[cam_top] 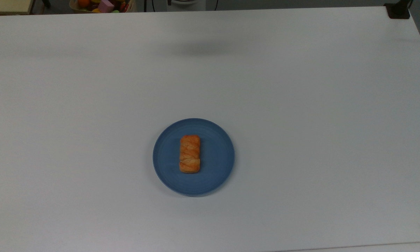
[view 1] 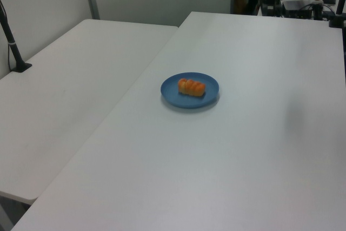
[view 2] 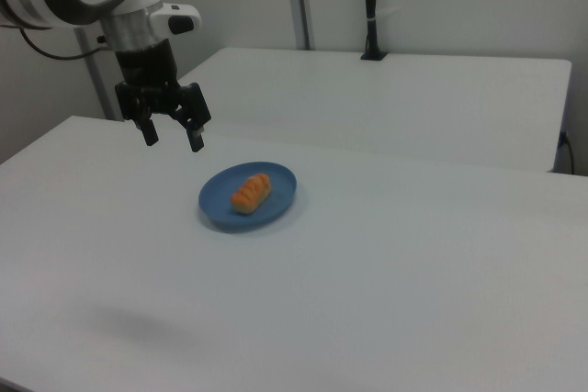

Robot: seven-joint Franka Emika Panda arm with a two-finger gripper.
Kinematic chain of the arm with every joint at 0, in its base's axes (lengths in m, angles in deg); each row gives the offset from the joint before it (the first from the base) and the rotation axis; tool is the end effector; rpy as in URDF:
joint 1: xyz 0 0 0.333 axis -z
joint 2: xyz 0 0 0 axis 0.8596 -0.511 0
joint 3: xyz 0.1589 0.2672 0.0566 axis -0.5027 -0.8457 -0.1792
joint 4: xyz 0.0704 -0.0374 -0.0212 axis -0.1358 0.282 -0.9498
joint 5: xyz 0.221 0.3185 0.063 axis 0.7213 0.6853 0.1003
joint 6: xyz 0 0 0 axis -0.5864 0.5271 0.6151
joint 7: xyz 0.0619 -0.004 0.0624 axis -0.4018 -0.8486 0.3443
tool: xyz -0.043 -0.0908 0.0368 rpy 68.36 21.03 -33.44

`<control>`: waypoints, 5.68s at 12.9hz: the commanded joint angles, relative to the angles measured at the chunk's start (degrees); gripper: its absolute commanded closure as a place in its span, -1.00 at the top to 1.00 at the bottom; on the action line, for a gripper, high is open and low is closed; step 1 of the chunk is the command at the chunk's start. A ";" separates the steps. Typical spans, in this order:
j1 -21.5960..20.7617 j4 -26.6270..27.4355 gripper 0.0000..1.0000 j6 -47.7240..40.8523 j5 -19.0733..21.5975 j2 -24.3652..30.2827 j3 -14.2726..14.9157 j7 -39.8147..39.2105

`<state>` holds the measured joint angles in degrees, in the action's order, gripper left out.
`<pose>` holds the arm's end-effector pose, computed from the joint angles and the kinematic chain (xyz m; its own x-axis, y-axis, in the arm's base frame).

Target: Put the bread on the table

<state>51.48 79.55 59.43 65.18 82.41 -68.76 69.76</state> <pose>0.5425 0.0074 0.6068 0.9979 0.0635 -0.0097 0.0640 -0.9959 0.0638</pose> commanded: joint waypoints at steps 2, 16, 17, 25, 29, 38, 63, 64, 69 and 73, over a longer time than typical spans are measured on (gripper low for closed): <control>-0.64 1.07 1.00 -0.25 -0.16 1.40 0.82 -3.23; -1.26 -4.64 1.00 15.20 3.88 -9.76 0.46 9.25; -1.26 -5.51 1.00 16.17 3.97 -11.25 0.46 9.60; -2.48 -8.15 1.00 30.49 2.91 -24.08 0.02 15.66; -3.80 -8.16 1.00 38.14 2.47 -29.00 0.02 16.99; -4.69 -8.15 1.00 49.74 1.51 -36.74 0.02 16.72; -3.73 -8.77 -0.26 43.08 2.56 -30.95 0.64 3.56; -1.89 -10.42 -0.26 42.29 2.65 -31.04 0.64 0.84; 5.41 -10.88 -0.26 42.81 2.65 -31.83 0.55 -9.27; 11.91 -16.14 -0.26 43.16 7.39 -36.39 0.29 -16.66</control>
<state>59.72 68.29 103.68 69.40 49.79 -68.08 58.74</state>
